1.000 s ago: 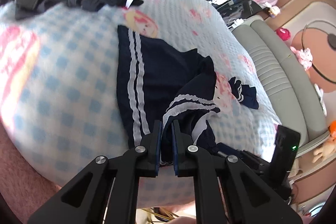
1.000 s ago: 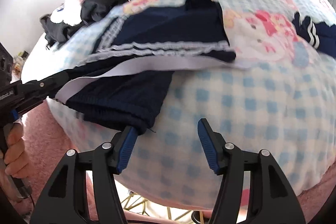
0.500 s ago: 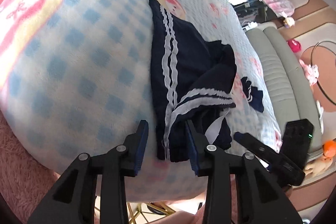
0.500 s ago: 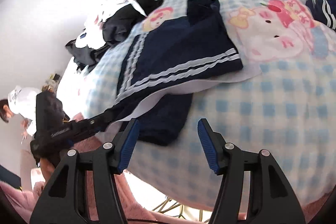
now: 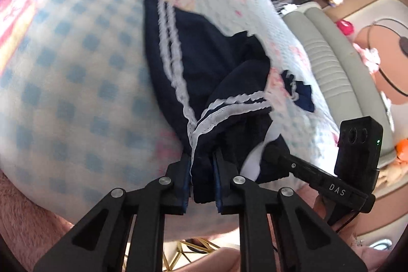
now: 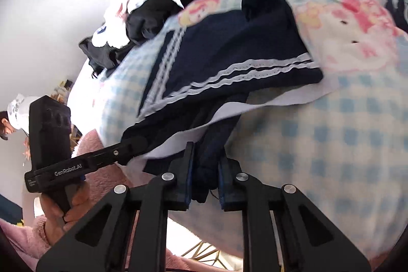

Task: Fold clothes

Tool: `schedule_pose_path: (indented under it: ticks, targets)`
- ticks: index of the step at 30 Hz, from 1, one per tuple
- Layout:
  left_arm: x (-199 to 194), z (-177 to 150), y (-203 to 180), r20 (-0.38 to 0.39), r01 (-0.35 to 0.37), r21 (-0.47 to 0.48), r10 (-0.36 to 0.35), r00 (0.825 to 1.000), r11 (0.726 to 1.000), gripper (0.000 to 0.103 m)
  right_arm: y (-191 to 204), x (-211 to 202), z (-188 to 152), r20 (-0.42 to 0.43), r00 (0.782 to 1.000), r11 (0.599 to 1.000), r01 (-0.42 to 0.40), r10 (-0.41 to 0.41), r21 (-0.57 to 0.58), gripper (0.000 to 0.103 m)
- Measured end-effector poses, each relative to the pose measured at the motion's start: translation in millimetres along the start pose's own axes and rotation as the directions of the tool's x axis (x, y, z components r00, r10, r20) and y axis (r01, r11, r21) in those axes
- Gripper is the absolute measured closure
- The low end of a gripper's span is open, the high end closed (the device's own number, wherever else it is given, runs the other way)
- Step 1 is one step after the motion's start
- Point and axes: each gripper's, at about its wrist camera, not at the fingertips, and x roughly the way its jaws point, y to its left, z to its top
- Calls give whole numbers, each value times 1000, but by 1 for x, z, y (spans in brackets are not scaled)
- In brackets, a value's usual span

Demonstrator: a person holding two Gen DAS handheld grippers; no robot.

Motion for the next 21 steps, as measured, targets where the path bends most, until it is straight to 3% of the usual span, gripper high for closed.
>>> schedule_pose_path:
  ticks: [2, 5, 6, 8, 11, 13, 18, 21]
  targets:
    - [-4, -4, -2, -16, 5, 11, -5, 1000, 1000, 87, 0, -3, -9, 4, 1000, 1000, -7, 7, 30, 89]
    - [6, -13, 7, -82, -72, 16, 73, 994, 997, 85, -5, 8, -23, -43, 999, 998, 6, -3, 65, 82]
    - [10, -15, 11, -111, -103, 15, 104, 988, 995, 83, -8, 17, -26, -74, 997, 997, 24, -19, 78, 73]
    - [11, -17, 17, -146, -117, -8, 114, 983, 993, 72, -18, 20, -31, -104, 994, 992, 28, -15, 119, 73]
    - [-19, -14, -8, -5, -98, 103, 100, 995, 990, 62, -20, -6, -27, -23, 1000, 993, 16, -13, 118, 68]
    - [-29, -8, -32, 61, -106, 218, 95, 994, 970, 59, -22, -24, -22, 42, 998, 994, 41, -45, 104, 66]
    - [11, 16, -80, 46, -108, 380, 97, 994, 919, 62, -54, -36, -5, 71, 978, 969, 181, -195, 170, 64]
    - [46, 24, -102, 4, -108, 422, 118, 993, 900, 62, -70, -45, -3, 85, 973, 956, 194, -217, 220, 64]
